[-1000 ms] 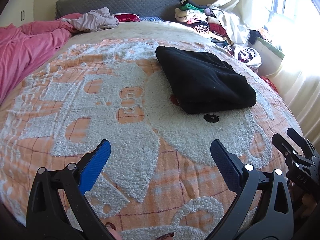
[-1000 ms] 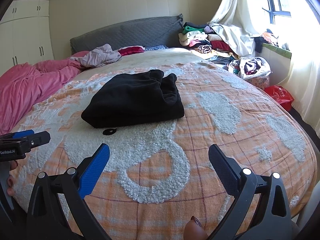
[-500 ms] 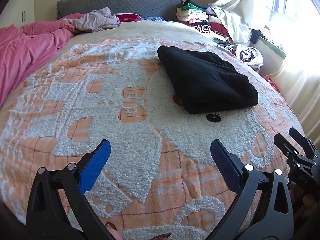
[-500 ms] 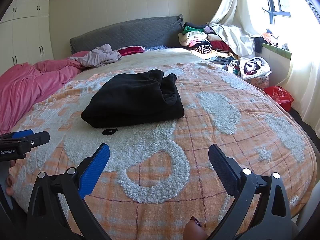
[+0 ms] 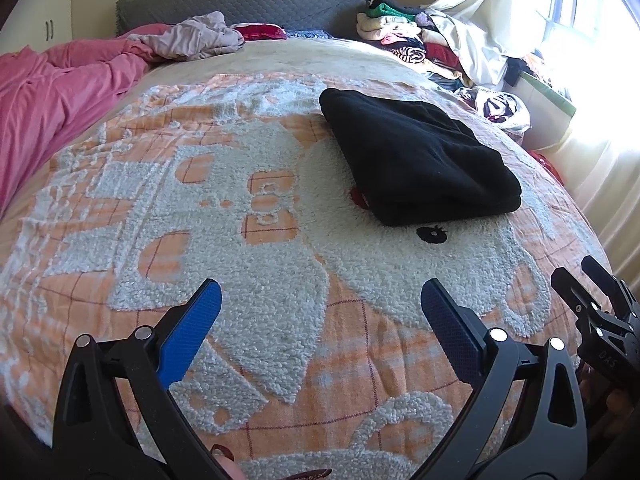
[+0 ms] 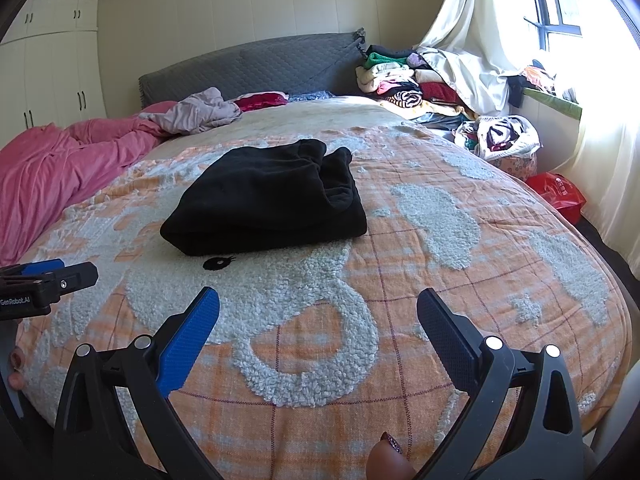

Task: Fold small clothes

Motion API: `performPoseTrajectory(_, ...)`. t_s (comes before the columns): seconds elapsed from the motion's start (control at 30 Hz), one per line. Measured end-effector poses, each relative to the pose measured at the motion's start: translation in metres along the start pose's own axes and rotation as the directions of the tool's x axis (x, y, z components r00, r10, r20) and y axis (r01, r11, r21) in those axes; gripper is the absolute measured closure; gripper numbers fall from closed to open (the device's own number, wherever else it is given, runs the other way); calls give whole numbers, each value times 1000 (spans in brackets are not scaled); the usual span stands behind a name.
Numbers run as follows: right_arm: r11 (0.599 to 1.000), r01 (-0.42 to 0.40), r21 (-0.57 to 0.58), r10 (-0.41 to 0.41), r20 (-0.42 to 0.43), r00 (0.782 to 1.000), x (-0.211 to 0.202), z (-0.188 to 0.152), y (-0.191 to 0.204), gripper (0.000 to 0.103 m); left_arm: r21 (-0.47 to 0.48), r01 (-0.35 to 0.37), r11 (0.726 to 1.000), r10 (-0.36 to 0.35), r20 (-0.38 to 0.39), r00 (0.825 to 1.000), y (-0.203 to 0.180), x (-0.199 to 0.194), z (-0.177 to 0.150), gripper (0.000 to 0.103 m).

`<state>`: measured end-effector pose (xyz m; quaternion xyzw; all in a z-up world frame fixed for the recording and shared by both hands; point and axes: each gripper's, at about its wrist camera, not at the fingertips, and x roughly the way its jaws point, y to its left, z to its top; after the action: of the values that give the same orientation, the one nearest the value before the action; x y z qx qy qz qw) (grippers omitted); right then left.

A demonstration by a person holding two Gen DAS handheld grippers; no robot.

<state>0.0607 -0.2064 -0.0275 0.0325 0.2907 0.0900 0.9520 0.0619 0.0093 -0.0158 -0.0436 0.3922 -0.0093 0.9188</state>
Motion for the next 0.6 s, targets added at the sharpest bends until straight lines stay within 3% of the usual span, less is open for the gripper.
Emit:
performPoseTrajectory(0.27,998,45,33,-46,25,999,-6,4,-11,4,20,-4,1000,4,-7,1000,-1,-1,1,9)
performPoseTrajectory(0.4,986,118,122,-128,85,988,-31,15,-37,4,-6,4,1000,-4,-20,1000,8,-2,3,9)
performPoseTrajectory(0.47,961,213,178,-235,116,965,-53,22,-60,4,-21,-13,1000,13,-10,1000,22,-6,6,9)
performPoseTrajectory(0.53,908,338,249,-376,124,918,-80,25,-96,4,-45,-48,998,47,-6,999,44,-8,13,9)
performPoseTrajectory(0.6,830,447,334,-497,80,864,-103,21,-142,5,-91,-101,991,101,-11,995,82,-7,23,9)
